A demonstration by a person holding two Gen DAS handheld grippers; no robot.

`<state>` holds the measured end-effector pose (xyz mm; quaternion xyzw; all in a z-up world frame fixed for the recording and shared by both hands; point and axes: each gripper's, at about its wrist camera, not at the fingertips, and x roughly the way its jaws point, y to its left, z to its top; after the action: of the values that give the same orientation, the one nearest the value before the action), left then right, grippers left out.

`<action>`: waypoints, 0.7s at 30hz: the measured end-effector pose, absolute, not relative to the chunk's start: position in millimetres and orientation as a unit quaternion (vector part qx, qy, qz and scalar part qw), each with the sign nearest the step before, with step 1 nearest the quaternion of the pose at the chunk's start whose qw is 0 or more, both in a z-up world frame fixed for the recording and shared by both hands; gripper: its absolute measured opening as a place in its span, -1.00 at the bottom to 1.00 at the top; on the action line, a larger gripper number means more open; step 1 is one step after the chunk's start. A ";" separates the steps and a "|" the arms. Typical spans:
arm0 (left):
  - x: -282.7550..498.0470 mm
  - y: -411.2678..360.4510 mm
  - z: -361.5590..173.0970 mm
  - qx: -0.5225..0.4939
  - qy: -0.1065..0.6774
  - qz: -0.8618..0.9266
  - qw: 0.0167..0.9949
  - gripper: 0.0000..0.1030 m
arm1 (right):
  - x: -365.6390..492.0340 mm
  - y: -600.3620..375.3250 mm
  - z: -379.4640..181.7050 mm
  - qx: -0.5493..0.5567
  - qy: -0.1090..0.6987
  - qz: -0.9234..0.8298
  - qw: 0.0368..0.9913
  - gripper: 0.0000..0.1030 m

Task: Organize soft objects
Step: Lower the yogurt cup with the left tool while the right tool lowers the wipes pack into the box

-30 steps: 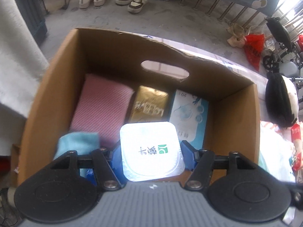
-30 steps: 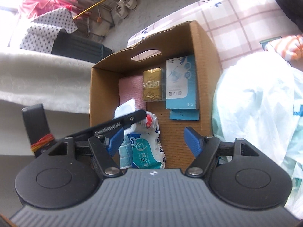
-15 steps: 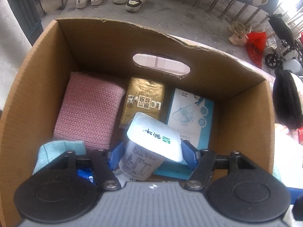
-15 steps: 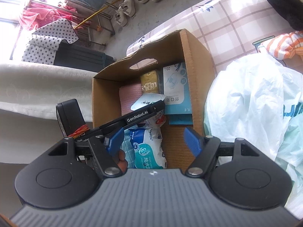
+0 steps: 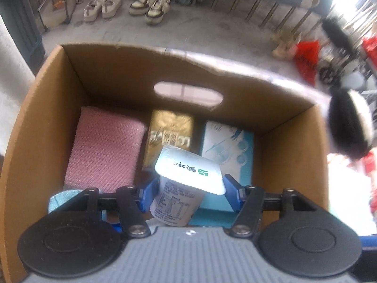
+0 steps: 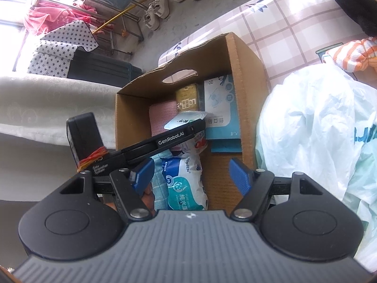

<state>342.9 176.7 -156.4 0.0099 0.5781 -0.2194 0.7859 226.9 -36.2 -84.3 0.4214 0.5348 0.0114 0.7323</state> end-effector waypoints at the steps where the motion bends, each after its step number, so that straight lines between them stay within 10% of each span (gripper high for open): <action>1: 341.5 179.2 -154.9 0.004 0.571 -0.223 0.790 0.19 | 227.8 -35.1 -84.5 0.420 0.535 0.013 0.733 0.36; 21: 319.6 194.2 -134.6 0.046 0.578 -0.222 0.784 0.19 | 230.7 -24.7 -80.4 0.409 0.537 0.020 0.738 0.36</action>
<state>319.6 194.2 -134.6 0.0460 0.5781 -0.2222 0.7838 230.7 -24.7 -80.4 0.4092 0.5368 0.0198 0.7376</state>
